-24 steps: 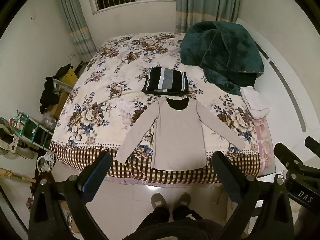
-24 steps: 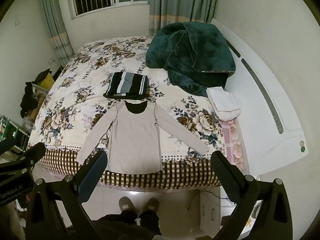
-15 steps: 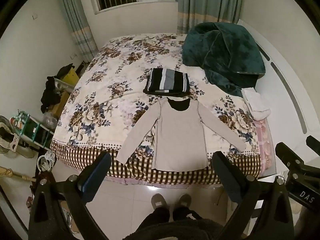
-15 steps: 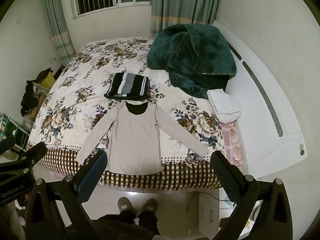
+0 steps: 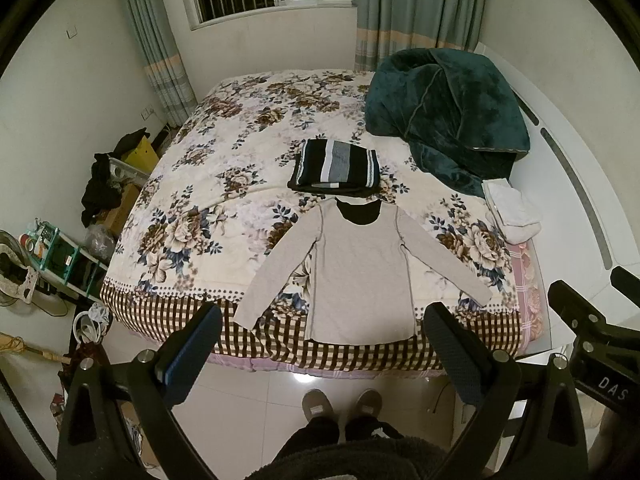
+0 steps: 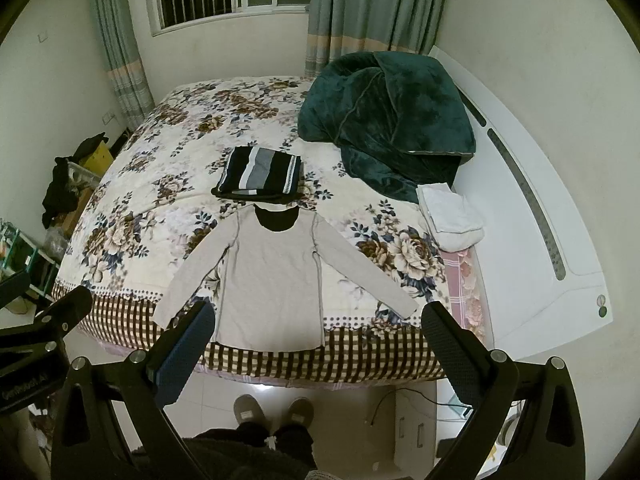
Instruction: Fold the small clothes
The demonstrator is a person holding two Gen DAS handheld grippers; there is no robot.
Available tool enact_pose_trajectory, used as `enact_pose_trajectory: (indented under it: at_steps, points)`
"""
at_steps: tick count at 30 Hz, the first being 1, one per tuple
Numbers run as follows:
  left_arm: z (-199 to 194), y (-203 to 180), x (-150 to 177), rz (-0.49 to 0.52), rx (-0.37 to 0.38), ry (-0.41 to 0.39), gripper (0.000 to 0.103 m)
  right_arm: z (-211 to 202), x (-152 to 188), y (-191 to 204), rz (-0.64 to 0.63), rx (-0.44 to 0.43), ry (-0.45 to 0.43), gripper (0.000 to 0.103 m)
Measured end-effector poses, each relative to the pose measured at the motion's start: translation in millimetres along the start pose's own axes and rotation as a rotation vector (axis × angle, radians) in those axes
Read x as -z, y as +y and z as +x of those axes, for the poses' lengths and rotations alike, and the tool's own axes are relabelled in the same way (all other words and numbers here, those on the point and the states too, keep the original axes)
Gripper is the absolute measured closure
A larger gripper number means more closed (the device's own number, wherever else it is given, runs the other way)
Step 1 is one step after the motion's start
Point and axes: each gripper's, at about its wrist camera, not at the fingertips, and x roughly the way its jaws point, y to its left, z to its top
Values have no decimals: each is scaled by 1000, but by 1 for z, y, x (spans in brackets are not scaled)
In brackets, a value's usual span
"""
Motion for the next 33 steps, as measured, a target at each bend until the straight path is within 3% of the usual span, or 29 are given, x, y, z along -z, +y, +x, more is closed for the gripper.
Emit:
enact_pose_trajectory:
  at_steps: [23,33]
  points:
    - [-12,12,-16,-20,5,-23,0,-7,-6,6,-9,4,-12,0]
    - [-17,9,-11,-24,8,-53,0,-24,-24,10,-2,1,-23,0]
